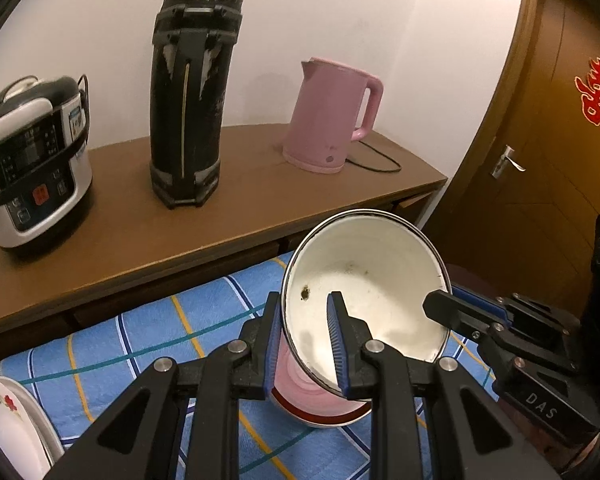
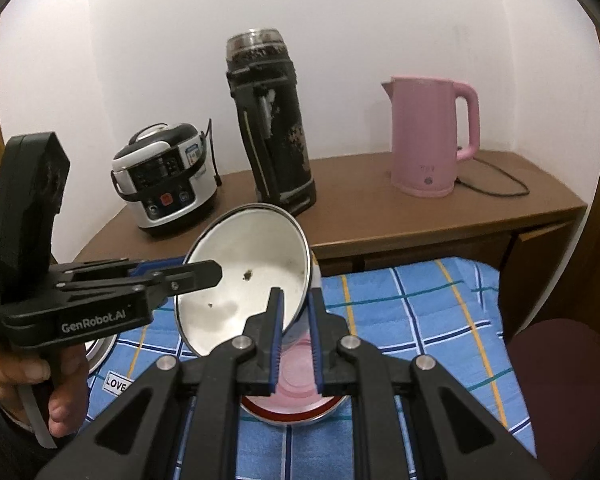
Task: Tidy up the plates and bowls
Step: 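Carry the white enamel bowl with the left tool over the pink bowl, then lower the white enamel bowl into the pink bowl with the left tool, then hold the white enamel bowl seated in the bowl stack with the left tool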
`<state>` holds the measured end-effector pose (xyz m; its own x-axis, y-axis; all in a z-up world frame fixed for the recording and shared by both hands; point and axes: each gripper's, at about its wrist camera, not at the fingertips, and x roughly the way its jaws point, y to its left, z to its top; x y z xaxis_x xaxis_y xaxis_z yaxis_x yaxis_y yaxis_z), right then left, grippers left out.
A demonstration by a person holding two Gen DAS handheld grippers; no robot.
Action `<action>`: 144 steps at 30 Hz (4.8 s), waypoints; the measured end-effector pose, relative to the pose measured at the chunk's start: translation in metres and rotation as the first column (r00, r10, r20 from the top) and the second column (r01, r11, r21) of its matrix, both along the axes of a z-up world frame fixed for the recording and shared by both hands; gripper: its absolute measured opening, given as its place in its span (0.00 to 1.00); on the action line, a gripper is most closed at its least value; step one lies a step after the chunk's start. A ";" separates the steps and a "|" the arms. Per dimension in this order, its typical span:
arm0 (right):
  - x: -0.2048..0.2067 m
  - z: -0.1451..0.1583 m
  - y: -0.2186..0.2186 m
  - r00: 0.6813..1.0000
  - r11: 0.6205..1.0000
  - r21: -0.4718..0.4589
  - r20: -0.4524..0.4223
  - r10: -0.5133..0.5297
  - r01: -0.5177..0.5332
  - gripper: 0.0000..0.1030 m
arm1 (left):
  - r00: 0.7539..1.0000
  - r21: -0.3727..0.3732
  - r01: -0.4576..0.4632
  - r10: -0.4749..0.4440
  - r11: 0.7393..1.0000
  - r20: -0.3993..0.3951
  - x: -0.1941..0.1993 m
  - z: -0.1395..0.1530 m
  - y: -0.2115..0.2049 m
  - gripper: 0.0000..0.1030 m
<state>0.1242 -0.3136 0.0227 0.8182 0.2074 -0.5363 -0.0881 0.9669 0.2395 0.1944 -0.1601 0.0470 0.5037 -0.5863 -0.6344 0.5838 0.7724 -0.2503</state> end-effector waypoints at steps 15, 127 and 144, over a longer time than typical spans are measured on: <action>0.010 -0.013 -0.001 0.999 1.000 -0.003 -0.043 -0.004 0.004 0.12 | 0.999 0.025 0.001 0.000 1.000 -0.039 0.008 -0.012 -0.006 0.24; 0.027 -0.068 0.001 0.976 0.999 -0.031 -0.217 0.005 -0.013 0.17 | 0.984 0.216 0.091 -0.055 0.972 -0.170 0.019 -0.056 -0.031 0.24; 0.026 -0.070 0.003 0.973 0.999 -0.026 -0.229 0.011 -0.018 0.17 | 0.984 0.247 0.121 -0.083 0.961 -0.159 0.018 -0.054 -0.033 0.24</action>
<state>0.1502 -0.3109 -0.0470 0.6697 0.2006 -0.7150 -0.0483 0.9725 0.2277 0.2120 -0.1927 -0.0072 0.3408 -0.4392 -0.8312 0.6346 0.7598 -0.1413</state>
